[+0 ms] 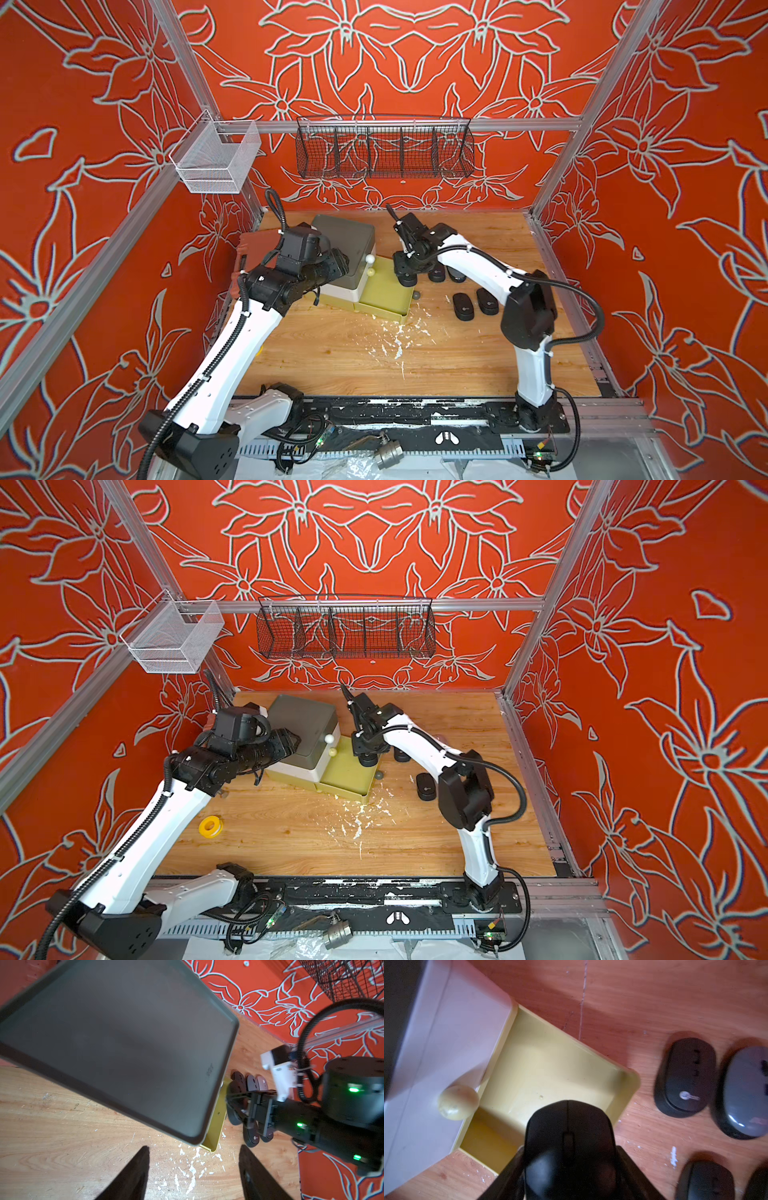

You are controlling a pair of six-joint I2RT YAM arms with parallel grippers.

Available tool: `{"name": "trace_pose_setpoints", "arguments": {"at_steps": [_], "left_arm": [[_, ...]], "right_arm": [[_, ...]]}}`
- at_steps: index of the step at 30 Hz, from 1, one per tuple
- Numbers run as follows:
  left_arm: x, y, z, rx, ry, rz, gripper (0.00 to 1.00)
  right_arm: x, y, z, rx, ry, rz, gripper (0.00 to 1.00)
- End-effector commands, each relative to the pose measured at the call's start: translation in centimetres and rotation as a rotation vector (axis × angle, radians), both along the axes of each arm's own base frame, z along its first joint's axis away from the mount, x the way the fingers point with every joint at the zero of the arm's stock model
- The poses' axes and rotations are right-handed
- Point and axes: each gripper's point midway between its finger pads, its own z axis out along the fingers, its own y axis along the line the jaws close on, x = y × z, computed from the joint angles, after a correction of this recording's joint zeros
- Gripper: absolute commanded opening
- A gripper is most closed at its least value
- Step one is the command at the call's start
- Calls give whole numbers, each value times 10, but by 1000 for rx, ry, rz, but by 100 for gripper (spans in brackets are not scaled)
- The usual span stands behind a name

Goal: Take the mice out of the drawer
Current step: Pick up the mouse from the drawer, then place the mouse at the center of the board.

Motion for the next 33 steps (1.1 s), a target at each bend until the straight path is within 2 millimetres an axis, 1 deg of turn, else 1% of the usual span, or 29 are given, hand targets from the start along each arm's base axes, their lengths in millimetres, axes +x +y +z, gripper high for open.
{"name": "trace_pose_setpoints", "arguments": {"at_steps": [1,3,5,7,9,12,15,17,21,24,28,30,33], "left_arm": [[-6,-15,-2,30,17,-80,66],[-8,-23,-4,47,17,-109,66],[-9,-32,-6,63,16,-139,66],[-8,-39,-7,74,20,-157,66],[-8,-48,-7,81,16,-185,65],[-6,-54,-9,87,16,-200,65],[-6,-57,-8,92,15,-206,65],[-5,-55,-8,97,14,-200,65],[-5,-54,-9,99,11,-195,65],[-4,-55,-8,102,13,-199,65],[-2,-55,-3,105,-5,-198,65],[-1,-54,2,108,-22,-198,66],[0,-52,8,125,-37,-196,67]], "right_arm": [[-10,-41,-3,-43,22,-78,61],[-18,-61,-15,-53,44,-111,61],[-24,-74,-28,-44,55,-135,61],[-29,-82,-43,-58,71,-146,61],[-33,-86,-59,-84,94,-142,61],[-32,-91,-81,-111,97,-152,61],[-29,-90,-99,-124,114,-152,61],[-28,-91,-108,-138,125,-155,61],[-25,-103,-121,-212,122,-186,61],[-26,-106,-128,-233,129,-185,61],[-27,-100,-129,-203,135,-174,66],[-28,-100,-127,-200,137,-171,68],[-29,-102,-122,-207,137,-173,74]]}}
